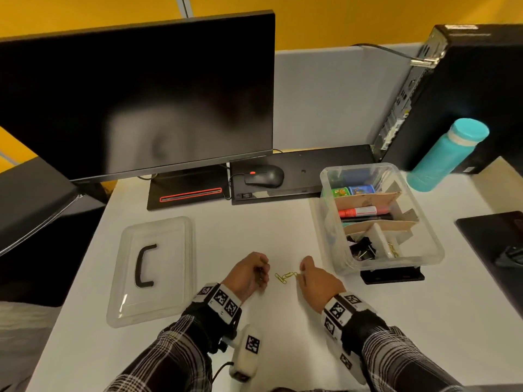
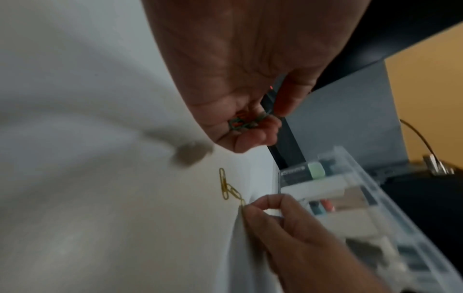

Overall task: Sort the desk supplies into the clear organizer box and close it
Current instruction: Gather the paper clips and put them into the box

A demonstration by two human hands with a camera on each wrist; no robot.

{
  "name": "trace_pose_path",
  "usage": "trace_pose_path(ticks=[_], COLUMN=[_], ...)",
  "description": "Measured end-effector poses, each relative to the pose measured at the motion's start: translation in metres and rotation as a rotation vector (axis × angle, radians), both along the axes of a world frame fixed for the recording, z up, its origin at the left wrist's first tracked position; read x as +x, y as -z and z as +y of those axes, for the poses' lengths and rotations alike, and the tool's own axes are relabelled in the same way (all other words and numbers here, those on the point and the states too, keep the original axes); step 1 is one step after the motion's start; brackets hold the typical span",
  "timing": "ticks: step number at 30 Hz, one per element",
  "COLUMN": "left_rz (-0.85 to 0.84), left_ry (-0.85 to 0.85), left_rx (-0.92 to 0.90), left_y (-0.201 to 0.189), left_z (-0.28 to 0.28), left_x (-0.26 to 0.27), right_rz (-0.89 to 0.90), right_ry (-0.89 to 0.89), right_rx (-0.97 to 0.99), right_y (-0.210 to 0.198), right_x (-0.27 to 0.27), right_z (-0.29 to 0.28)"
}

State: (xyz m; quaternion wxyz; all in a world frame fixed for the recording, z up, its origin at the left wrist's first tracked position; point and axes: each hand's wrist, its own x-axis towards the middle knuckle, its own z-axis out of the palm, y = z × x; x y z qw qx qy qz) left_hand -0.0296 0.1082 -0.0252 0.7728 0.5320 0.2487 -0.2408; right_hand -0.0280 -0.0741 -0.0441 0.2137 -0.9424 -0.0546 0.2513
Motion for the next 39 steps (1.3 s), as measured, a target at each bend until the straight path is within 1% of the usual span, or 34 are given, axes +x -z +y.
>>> trace_pose_path(ticks=[1, 2, 4, 5, 7, 9, 12, 14, 16, 17, 18, 20, 21, 23, 24, 25, 27, 28, 29, 30, 31, 32, 33, 34, 35, 36, 37, 38, 39], left_rz=[-0.007, -0.045, -0.210, -0.298, -0.450, -0.525, -0.586, -0.639, -0.676, -0.684, -0.697, -0.709, -0.697, -0.605, -0.518, -0.393, -0.136, -0.070, -0.040, -0.032, -0.042, -0.042, -0.026, -0.015, -0.025, -0.063, -0.154, -0.271, -0.373], left_ry=[0.054, 0.161, 0.466, 0.593, 0.752, 0.876, 0.948, 0.997, 1.072, 1.112, 1.141, 1.134, 1.090, 0.914, 0.824, 0.718, 0.440, 0.328, 0.248, 0.199, 0.172, 0.152, 0.140, 0.145, 0.179, 0.258, 0.391, 0.554, 0.709], left_rx=[0.077, 0.212, 0.522, 0.654, 0.885, 1.080, 1.189, 1.241, 1.312, 1.347, 1.370, 1.373, 1.338, 1.168, 1.042, 0.866, 0.414, 0.215, 0.062, -0.046, -0.110, -0.144, -0.142, -0.092, 0.011, 0.185, 0.424, 0.665, 0.857], left_y=[0.000, 0.001, 0.003, 0.006, 0.012, 0.014, 0.014, 0.011, 0.009, 0.008, 0.007, 0.006, 0.008, 0.013, 0.014, 0.013, 0.009, 0.005, 0.001, -0.003, -0.007, -0.010, -0.011, -0.011, -0.010, -0.008, -0.005, -0.001, 0.003], left_z=[-0.001, -0.002, -0.001, -0.002, -0.004, -0.006, -0.009, -0.012, -0.015, -0.016, -0.017, -0.015, -0.014, -0.009, -0.007, -0.004, 0.001, 0.004, 0.007, 0.009, 0.010, 0.010, 0.009, 0.007, 0.004, 0.001, -0.001, -0.005, -0.009], left_x=[0.001, 0.002, 0.003, 0.003, 0.002, 0.002, 0.009, 0.013, 0.015, 0.015, 0.014, 0.013, 0.012, 0.009, 0.010, 0.011, 0.012, 0.013, 0.014, 0.015, 0.015, 0.016, 0.017, 0.018, 0.020, 0.021, 0.022, 0.022, 0.020], right_rz=[-0.001, 0.000, 0.005, 0.011, 0.042, 0.079, 0.096, 0.097, 0.116, 0.163, 0.252, 0.480, 0.572, 0.655, 0.666, 0.669, 0.655, 0.629, 0.580, 0.503, 0.392, 0.250, 0.123, 0.056, 0.031, 0.018, 0.014, 0.008, -0.001], right_ry=[-0.013, -0.029, -0.051, -0.051, -0.040, -0.036, -0.054, -0.029, 0.065, 0.145, 0.259, 0.537, 0.645, 0.742, 0.754, 0.754, 0.763, 0.775, 0.779, 0.739, 0.632, 0.469, 0.270, 0.066, -0.102, -0.211, -0.277, -0.314, -0.332], right_rx=[-0.047, -0.086, -0.127, -0.129, -0.114, -0.103, -0.049, 0.065, 0.240, 0.356, 0.510, 0.873, 1.035, 1.255, 1.339, 1.401, 1.421, 1.381, 1.300, 1.171, 0.996, 0.782, 0.563, 0.357, 0.158, -0.004, -0.110, -0.170, -0.205], right_y=[0.000, 0.001, 0.003, 0.004, 0.006, 0.007, 0.007, 0.005, 0.001, -0.002, -0.004, -0.009, -0.011, -0.014, -0.015, -0.015, -0.016, -0.014, -0.013, -0.010, -0.010, -0.009, -0.009, -0.009, -0.012, -0.015, -0.017, -0.018, -0.020], right_x=[0.001, 0.001, 0.002, 0.003, 0.006, 0.009, 0.010, 0.009, 0.010, 0.009, 0.009, 0.008, 0.007, 0.005, 0.004, 0.002, 0.000, 0.001, 0.002, 0.003, 0.004, 0.004, 0.003, 0.002, 0.000, -0.001, -0.003, -0.004, -0.005], right_z=[0.003, 0.005, 0.009, 0.010, 0.010, 0.009, 0.004, -0.004, -0.013, -0.017, -0.019, -0.022, -0.023, -0.026, -0.028, -0.028, -0.026, -0.024, -0.022, -0.020, -0.019, -0.019, -0.020, -0.021, -0.020, -0.018, -0.016, -0.014, -0.011])
